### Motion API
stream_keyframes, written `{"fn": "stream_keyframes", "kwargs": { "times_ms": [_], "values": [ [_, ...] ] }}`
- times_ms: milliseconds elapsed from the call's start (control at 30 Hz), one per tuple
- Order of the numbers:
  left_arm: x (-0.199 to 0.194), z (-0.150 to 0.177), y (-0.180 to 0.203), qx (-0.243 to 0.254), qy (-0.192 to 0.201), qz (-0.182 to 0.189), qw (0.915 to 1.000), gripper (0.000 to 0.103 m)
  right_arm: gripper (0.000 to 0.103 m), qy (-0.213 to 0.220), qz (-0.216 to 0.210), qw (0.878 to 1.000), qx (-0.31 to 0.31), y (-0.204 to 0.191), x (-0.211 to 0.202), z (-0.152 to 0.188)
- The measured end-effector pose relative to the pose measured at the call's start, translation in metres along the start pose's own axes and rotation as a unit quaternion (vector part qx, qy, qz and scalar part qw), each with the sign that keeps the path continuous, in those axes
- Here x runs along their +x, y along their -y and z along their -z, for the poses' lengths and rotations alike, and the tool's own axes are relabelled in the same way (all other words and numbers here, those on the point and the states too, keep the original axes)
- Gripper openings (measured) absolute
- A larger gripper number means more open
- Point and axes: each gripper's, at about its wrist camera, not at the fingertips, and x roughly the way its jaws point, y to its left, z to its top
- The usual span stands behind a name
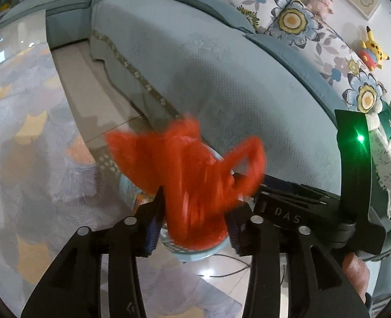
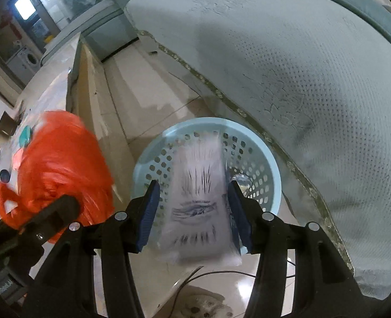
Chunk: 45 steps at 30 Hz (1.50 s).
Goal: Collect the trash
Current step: 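Carry bag and carton over the blue basket and open both tools, then move both tools back over the coffee table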
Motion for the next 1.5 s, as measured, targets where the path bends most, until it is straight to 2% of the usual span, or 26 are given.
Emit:
{"fn": "stream_keyframes", "kwargs": {
  "times_ms": [67, 367, 733, 933, 1133, 1300, 1500],
  "values": [
    [-0.005, -0.002, 0.0, -0.003, 0.007, 0.006, 1.0, 0.053, 0.052, 0.0, -0.001, 1.0, 0.002, -0.002, 0.001, -0.001],
    [-0.043, -0.014, -0.005, -0.017, 0.053, 0.021, 0.9982, 0.054, 0.053, 0.031, -0.003, 0.999, -0.025, -0.019, -0.023, 0.008],
    [-0.132, -0.028, -0.046, -0.056, 0.153, 0.003, 0.9867, 0.055, 0.053, 0.13, -0.039, 0.982, -0.134, -0.097, -0.071, 0.015],
    [-0.181, -0.028, -0.092, -0.088, 0.196, -0.03, 0.9761, 0.055, 0.053, 0.161, -0.061, 0.965, -0.197, -0.152, -0.084, 0.016],
    [-0.221, -0.02, -0.148, -0.122, 0.224, -0.076, 0.964, 0.055, 0.053, 0.166, -0.096, 0.951, -0.245, -0.213, -0.079, 0.012],
    [-0.247, -0.008, -0.206, -0.169, 0.241, -0.113, 0.949, 0.055, 0.053, 0.159, -0.12, 0.941, -0.274, -0.254, -0.067, 0.016],
    [-0.263, 0.009, -0.274, -0.228, 0.256, -0.164, 0.9252, 0.057, 0.053, 0.149, -0.14, 0.931, -0.302, -0.303, -0.041, 0.023]
  ]
}}
